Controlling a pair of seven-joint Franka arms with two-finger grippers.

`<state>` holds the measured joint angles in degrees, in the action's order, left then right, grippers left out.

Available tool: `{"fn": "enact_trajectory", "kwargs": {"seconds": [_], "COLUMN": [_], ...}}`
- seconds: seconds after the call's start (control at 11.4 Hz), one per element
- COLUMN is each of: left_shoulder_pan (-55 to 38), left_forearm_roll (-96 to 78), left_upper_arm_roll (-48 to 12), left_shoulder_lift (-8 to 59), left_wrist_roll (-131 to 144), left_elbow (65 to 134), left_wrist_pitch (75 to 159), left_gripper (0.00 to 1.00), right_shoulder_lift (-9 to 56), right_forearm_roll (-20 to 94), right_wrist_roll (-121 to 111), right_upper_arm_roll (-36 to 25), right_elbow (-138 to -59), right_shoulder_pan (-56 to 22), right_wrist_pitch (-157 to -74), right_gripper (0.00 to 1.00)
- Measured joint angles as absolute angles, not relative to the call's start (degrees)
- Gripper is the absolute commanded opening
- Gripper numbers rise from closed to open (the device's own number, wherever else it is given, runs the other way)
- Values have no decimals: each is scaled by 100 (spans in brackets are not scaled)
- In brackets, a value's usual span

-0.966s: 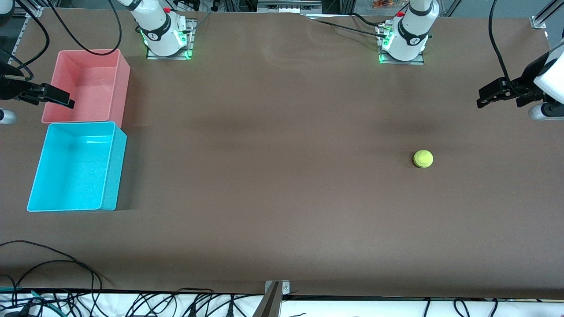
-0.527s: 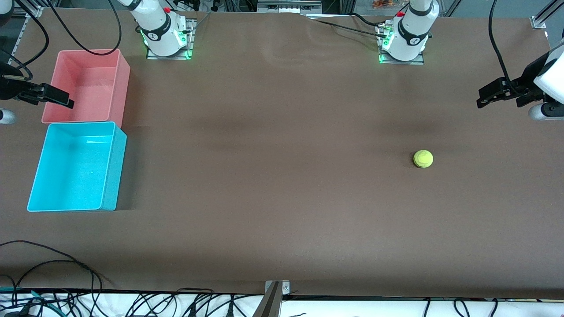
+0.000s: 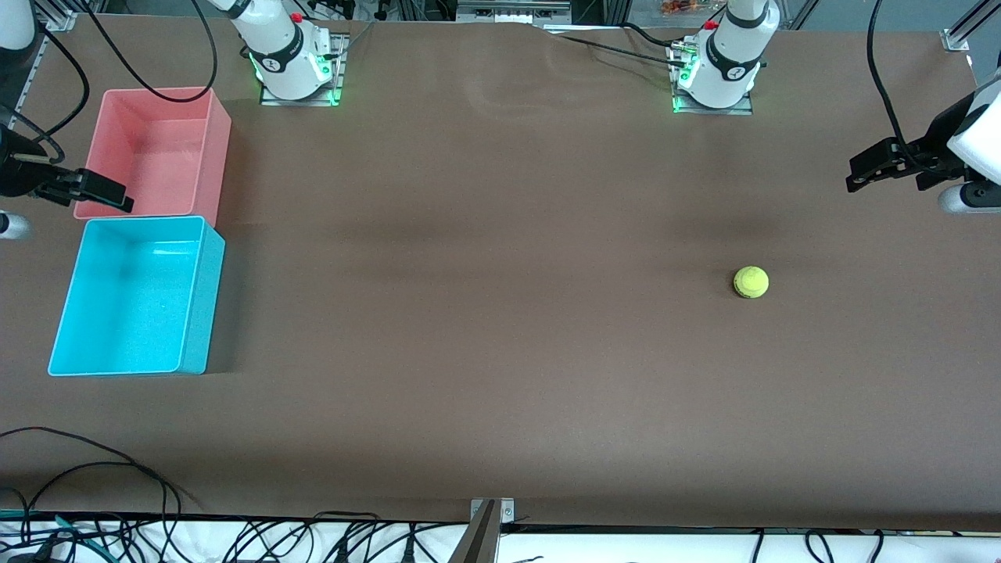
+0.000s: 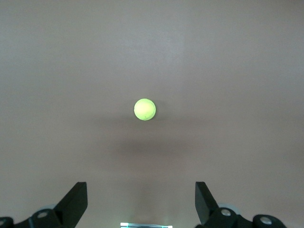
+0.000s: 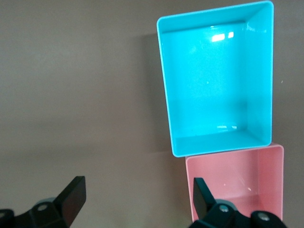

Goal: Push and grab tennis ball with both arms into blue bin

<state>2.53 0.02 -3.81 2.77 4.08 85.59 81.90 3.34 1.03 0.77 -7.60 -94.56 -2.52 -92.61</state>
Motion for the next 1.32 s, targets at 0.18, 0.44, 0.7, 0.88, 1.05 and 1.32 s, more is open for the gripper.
{"fn": "enact_trajectory", "kwargs": {"seconds": [0.18,0.44,0.7,0.88,1.05,1.32], "left_shoulder_pan": [253,250,271,297,301,301], "left_forearm_roll": [2,2,3,8,9,13], "left_upper_arm_roll": [-382,-383,-377,-361,-350,-339], "left_shoulder_lift": [278,278,302,361,438,448], "left_wrist_roll": [408,408,408,408,408,408], "left_elbow": [8559,8559,8559,8559,8559,8559], "left_wrist_pitch": [8190,8195,8209,8210,8209,8212], "left_gripper": [100,100,100,100,100,100], "right_shoulder_lift": [403,430,466,447,403,349], "right_forearm_roll": [103,103,100,99,99,99], "right_wrist_roll": [77,69,-34,-66,-80,-88], "right_upper_arm_roll": [-760,-760,-765,-772,-773,-774], "right_elbow": [-9456,-9456,-9456,-9444,-9442,-9408], "right_shoulder_pan": [-252,-252,-249,-248,-247,-247], "right_wrist_pitch": [-9425,-9472,-9532,-9470,-9440,-9378], "right_gripper": [100,100,100,100,100,100]}}
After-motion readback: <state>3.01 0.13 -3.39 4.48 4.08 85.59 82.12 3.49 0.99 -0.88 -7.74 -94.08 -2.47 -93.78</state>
